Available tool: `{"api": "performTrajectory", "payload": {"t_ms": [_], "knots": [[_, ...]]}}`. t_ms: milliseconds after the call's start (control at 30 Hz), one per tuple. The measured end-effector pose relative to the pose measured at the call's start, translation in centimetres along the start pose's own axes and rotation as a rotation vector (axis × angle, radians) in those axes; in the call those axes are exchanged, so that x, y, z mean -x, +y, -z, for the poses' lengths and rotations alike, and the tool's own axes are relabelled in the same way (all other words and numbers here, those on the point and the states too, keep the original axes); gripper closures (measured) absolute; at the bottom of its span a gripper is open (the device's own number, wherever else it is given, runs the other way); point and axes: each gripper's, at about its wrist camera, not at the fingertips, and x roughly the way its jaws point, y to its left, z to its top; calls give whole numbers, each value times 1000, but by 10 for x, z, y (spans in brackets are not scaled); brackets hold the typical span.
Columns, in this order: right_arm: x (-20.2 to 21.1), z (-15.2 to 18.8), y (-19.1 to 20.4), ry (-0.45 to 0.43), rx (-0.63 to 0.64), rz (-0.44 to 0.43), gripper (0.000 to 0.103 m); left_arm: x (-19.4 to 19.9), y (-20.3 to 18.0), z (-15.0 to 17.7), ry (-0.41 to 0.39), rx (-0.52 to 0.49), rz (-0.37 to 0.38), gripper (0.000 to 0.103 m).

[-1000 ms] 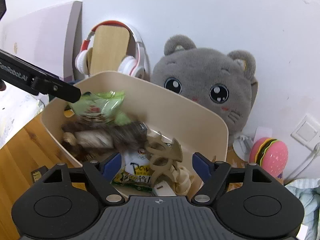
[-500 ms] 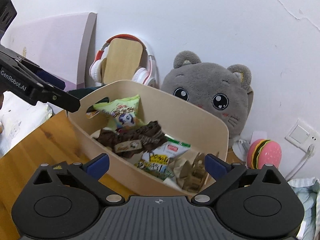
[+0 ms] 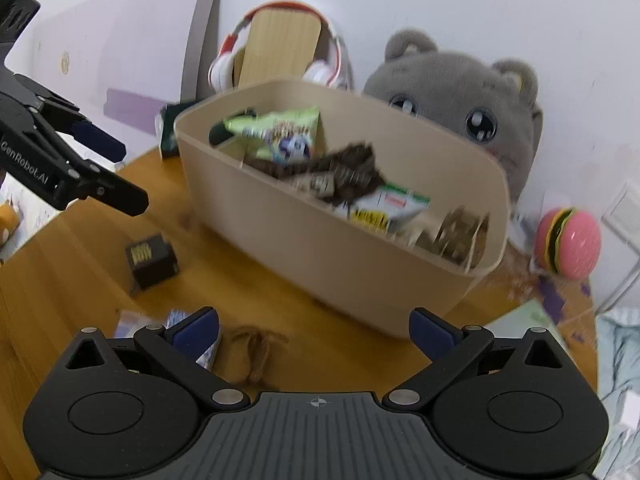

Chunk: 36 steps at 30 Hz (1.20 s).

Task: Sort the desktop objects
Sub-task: 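Grasp the black square box with left tool while right tool grasps the brown hair clip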

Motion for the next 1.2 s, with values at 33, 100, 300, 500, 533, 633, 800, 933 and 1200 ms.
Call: {"api": "performTrajectory", "payload": {"t_ms": [33,100,300,500,533,633,800,933,1200], "knots": [[-3,2,1,8,-6,-4,0,-4,-1,4,13,-2,-3,16],[-9,7,3,25,-16,-15,0,-11,-2,8,31,-5,-9,16],[-30,17,8,74,-17,-13,0,-30,-3,13,75,4,-26,16],[-47,21,6,111,-35,-17,1,-48,-1,15,104,15,-40,16],[-50,21,7,120,-35,-19,1,-52,0,16,107,14,-42,16],[-57,24,7,145,-39,-23,2,-59,1,16,111,9,-39,16],[-66,26,6,169,-35,-25,3,-70,-1,20,124,-24,-48,19],[-73,27,6,193,-38,-26,2,-76,-2,21,149,-22,-41,39],[-76,22,3,206,-73,-83,17,-78,-5,19,152,-40,-54,44]]}}
